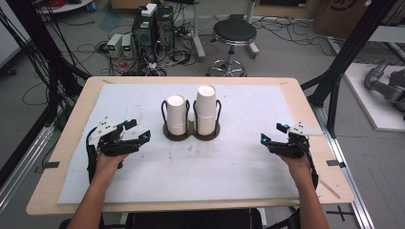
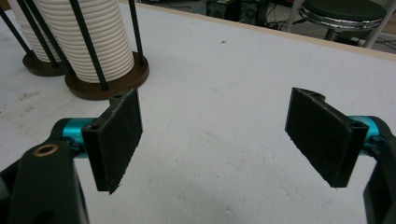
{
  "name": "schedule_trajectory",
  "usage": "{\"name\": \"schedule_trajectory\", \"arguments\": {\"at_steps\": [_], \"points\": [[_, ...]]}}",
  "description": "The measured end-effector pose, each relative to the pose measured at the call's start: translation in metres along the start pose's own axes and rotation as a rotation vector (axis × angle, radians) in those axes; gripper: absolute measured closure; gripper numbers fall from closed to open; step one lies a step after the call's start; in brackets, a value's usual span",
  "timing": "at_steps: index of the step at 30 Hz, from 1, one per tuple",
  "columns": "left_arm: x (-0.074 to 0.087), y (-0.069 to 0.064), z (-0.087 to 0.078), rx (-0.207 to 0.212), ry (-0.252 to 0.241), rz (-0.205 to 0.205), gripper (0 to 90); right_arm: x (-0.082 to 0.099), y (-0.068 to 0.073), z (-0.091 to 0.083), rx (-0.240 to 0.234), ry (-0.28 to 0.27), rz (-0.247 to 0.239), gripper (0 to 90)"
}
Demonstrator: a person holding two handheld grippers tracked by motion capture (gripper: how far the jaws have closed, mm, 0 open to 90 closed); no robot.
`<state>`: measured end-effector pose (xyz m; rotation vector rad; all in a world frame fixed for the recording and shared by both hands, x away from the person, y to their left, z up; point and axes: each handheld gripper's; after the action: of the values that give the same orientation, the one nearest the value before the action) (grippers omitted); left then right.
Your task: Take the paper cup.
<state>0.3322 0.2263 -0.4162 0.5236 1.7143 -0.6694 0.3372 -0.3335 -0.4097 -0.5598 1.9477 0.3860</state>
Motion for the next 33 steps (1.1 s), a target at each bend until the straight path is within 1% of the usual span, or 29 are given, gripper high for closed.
{"name": "schedule_trajectory", "arguments": {"at_steps": [2,4,8,10,14,15,16,20,22,23,24,26,29,30,31,32,33], "points": [[0.0,0.001,0.0,0.0,0.003,0.001,20.3,0.0,-0.001,0.0,0.003,-0.005,0.0,19.3],[0.001,0.002,0.001,-0.004,-0.002,-0.007,20.3,0.0,-0.001,0.0,0.003,-0.005,0.002,19.3],[0.001,0.003,0.0,-0.012,0.004,-0.004,20.3,0.001,-0.004,0.001,-0.002,-0.009,0.004,19.3],[0.001,0.002,-0.001,-0.016,-0.004,-0.004,20.3,0.001,-0.004,0.0,-0.004,-0.01,0.011,19.3],[0.001,0.003,-0.002,-0.019,-0.004,-0.004,20.3,0.0,-0.002,0.001,-0.017,-0.017,0.009,19.3],[0.002,0.003,-0.003,-0.018,-0.003,-0.003,20.3,0.0,-0.001,0.002,-0.018,-0.017,0.006,19.3],[0.002,0.003,-0.003,-0.018,0.0,-0.002,20.3,-0.001,0.001,0.004,-0.018,-0.018,-0.009,19.3],[0.003,0.002,-0.005,-0.013,0.009,0.001,20.3,-0.005,0.005,0.007,-0.03,-0.032,-0.009,19.3],[0.005,0.0,-0.005,-0.01,0.011,0.001,20.3,-0.01,0.013,0.009,-0.047,-0.043,-0.008,19.3],[0.005,0.0,-0.005,-0.01,0.011,0.001,20.3,-0.01,0.013,0.009,-0.047,-0.043,-0.008,19.3],[0.005,0.0,-0.005,-0.008,0.013,0.003,20.3,-0.014,0.019,0.01,-0.055,-0.052,-0.008,19.6],[0.005,0.0,-0.004,-0.008,0.015,0.001,20.3,-0.017,0.025,0.012,-0.069,-0.057,-0.024,20.2],[0.004,0.0,-0.003,-0.007,0.011,0.0,20.3,-0.022,0.036,0.017,-0.1,-0.054,-0.05,29.5],[0.004,0.0,-0.003,-0.008,0.008,-0.002,20.3,-0.024,0.04,0.019,-0.11,-0.058,-0.06,31.6],[0.004,0.001,-0.003,-0.006,0.009,-0.002,20.3,-0.024,0.04,0.019,-0.11,-0.058,-0.06,31.6],[0.004,0.001,-0.003,-0.005,0.009,-0.003,20.4,-0.026,0.047,0.022,-0.14,-0.078,-0.064,40.2],[0.004,0.001,-0.003,-0.006,0.011,0.0,20.4,-0.026,0.047,0.022,-0.14,-0.078,-0.064,40.2]]}}
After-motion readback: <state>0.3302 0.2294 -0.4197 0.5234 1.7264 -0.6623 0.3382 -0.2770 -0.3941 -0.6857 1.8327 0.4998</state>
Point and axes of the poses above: each handheld gripper's, and its own axes: z roughly forward along the jaws, x roughly out of its underside, y roughly to its left
